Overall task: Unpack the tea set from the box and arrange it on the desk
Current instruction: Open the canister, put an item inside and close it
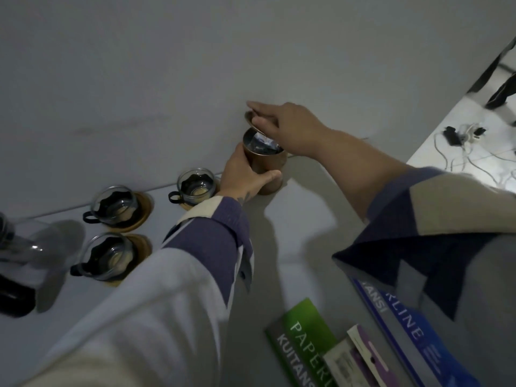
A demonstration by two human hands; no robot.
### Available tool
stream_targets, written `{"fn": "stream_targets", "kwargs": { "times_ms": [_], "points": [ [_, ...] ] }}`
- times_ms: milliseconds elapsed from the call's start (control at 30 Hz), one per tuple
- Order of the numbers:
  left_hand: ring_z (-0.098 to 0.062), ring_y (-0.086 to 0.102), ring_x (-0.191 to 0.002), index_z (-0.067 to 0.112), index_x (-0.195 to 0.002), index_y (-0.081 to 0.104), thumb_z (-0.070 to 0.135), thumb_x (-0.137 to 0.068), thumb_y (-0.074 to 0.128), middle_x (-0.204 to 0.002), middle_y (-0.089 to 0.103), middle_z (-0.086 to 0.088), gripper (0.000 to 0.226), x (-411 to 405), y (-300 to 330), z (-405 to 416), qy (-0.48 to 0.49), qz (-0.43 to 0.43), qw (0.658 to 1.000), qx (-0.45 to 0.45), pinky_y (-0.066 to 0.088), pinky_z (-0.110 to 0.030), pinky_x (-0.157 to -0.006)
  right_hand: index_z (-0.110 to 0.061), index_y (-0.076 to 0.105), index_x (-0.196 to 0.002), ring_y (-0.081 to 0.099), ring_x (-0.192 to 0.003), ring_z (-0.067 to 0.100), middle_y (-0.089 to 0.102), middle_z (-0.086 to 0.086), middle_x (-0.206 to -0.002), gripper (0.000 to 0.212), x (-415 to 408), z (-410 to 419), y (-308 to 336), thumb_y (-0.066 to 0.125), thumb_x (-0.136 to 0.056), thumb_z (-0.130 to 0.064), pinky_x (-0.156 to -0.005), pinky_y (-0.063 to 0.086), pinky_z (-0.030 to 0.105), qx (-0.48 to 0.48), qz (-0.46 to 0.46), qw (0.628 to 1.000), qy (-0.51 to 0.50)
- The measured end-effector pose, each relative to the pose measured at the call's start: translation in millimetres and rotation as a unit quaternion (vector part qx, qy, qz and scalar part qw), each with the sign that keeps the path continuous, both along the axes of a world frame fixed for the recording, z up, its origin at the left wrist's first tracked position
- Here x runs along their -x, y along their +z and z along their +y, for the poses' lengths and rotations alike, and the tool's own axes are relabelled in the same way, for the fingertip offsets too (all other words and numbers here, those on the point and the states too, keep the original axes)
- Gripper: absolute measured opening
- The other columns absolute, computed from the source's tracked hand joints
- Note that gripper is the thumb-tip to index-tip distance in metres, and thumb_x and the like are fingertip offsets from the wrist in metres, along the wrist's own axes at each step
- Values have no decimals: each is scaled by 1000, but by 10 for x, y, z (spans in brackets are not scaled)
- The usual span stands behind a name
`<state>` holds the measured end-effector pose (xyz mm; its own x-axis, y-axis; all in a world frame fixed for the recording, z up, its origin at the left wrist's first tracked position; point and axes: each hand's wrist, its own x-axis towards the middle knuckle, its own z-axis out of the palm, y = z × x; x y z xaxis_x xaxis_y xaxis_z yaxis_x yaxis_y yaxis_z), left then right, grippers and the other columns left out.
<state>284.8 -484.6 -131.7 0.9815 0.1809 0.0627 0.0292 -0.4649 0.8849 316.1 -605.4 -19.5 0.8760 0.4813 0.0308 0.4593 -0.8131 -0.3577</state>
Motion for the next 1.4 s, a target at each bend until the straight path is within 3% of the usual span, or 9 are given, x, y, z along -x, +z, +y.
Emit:
{"fn": "stream_targets", "kwargs": {
  "times_ms": [100, 300, 400, 667, 933, 1033, 1200, 1400],
  "points": [
    [-16, 53, -123, 19, -135, 45, 41, -61, 87, -134, 56, 1, 88, 15, 32, 3, -7, 3, 1000, -26, 41, -23, -99, -40, 32, -146, 50, -114, 39, 56, 20, -122, 49, 194, -100, -1, 36, -99, -49, -96, 39, 40, -2, -45, 999, -14],
    [-13, 55, -113, 16, -134, 46, 31, -73, 79, -123, 58, 2, 71, 51, 83, -12, -13, 19, 1000, -12, 40, -23, -92, -23, 51, -132, 49, -109, 29, 57, 8, -118, 55, 731, -356, -361, 59, -84, -50, -90, 38, 33, -37, -99, 994, -36],
    [-19, 56, -119, 14, -135, 46, 37, -59, 85, -131, 59, -5, 88, 59, 85, -4, -14, 21, 1000, 4, 44, -30, -101, -19, 55, -120, 49, -106, 28, 59, 7, -114, 50, 931, -389, -729, 67, -80, -46, -86, 40, 35, -47, -61, 995, -67],
    [-21, 49, -128, 16, -140, 38, 35, -61, 88, -139, 52, -3, 95, 8, 33, -2, -11, 47, 998, -33, 40, -35, -109, -17, 52, -127, 43, -113, 31, 53, 7, -128, 56, 1173, -226, -1492, 61, -84, -52, -95, 37, 38, 27, 4, 997, -74],
    [-25, 36, -138, 7, -146, 22, 28, -66, 86, -150, 36, -9, 104, 61, 260, 35, -23, 85, 993, -82, 31, -33, -112, -24, 45, -130, 38, -119, 30, 46, 3, -133, 57, 1249, -200, -1473, 57, -83, -53, -102, 34, 41, 25, 23, 994, -102],
    [-25, 32, -141, 5, -148, 21, 29, -76, 79, -153, 32, -10, 95, 317, 402, 185, -22, 85, 986, -139, 28, -33, -114, -25, 42, -132, 32, -126, 33, 39, 5, -138, 61, 1291, -180, -1352, 59, -80, -52, -108, 30, 45, 36, 65, 991, -111],
    [-24, 45, -132, 6, -140, 36, 32, -84, 71, -143, 45, -9, 71, 1086, 547, 577, -40, 76, 974, -209, 37, -33, -108, -23, 38, -135, 24, -132, 38, 27, 11, -144, 62, 1622, -54, -1005, 60, -82, -47, -106, 28, 50, 68, 104, 986, -110],
    [-21, 47, -129, 8, -139, 39, 27, -87, 68, -140, 50, -6, 63, 2440, 561, 1056, -25, 79, 970, -230, 37, -31, -107, -26, 31, -143, 13, -141, 37, 22, 13, -150, 67, 2503, 396, -828, 58, -85, -47, -110, 28, 53, 87, 182, 977, -69]
  ]
}}
